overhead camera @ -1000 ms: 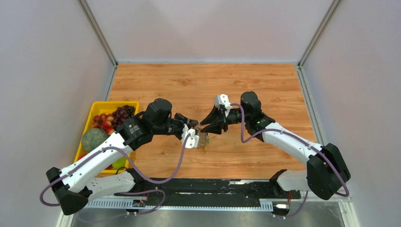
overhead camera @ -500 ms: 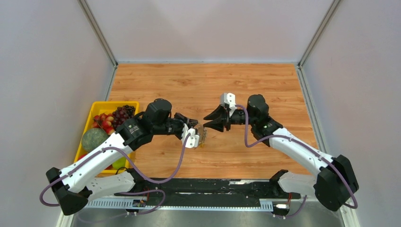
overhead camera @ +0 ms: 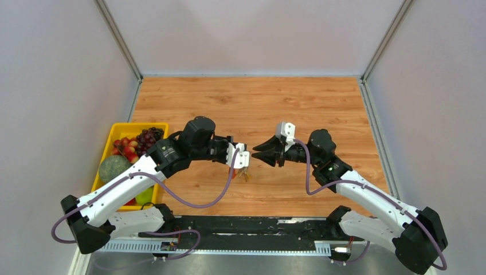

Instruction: Remove the keys from the keyring

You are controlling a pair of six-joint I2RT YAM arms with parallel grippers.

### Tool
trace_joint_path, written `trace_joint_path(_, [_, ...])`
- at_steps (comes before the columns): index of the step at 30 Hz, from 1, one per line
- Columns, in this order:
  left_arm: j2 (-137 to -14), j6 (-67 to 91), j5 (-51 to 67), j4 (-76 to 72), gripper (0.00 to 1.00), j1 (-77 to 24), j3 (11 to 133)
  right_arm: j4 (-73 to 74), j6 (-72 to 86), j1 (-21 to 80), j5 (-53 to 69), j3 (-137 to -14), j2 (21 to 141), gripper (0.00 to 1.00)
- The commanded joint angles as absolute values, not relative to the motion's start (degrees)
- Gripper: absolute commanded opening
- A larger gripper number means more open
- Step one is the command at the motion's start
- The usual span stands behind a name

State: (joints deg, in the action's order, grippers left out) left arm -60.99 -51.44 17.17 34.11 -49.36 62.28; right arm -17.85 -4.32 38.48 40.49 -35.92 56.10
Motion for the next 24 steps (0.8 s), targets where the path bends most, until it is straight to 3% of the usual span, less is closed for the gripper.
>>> trace_joint_path(1, [-61.6,-43.7,15.1,35.3,0.0,-50.2,66.9,-20.0,-3.6,40.1,39.4,-37.4,57.3,0.29])
trace_joint_path(13, [-60.9,-42.4,14.9,35.6,0.0,-51.1,66.8,-24.7,-2.2,42.9,37.6,-39.4,62.5,0.28])
trace_joint_path(19, [-61.0,-42.6,15.0,35.2,0.0,-51.2,66.8,-24.9,-2.2,43.6,38.9,-41.0,64.4,0.2])
trace_joint_path(24, [-61.2,-42.1,14.9,35.0,0.0,-51.2,67.0,-24.6,-2.2,44.4,38.9,-41.6,65.5,0.2])
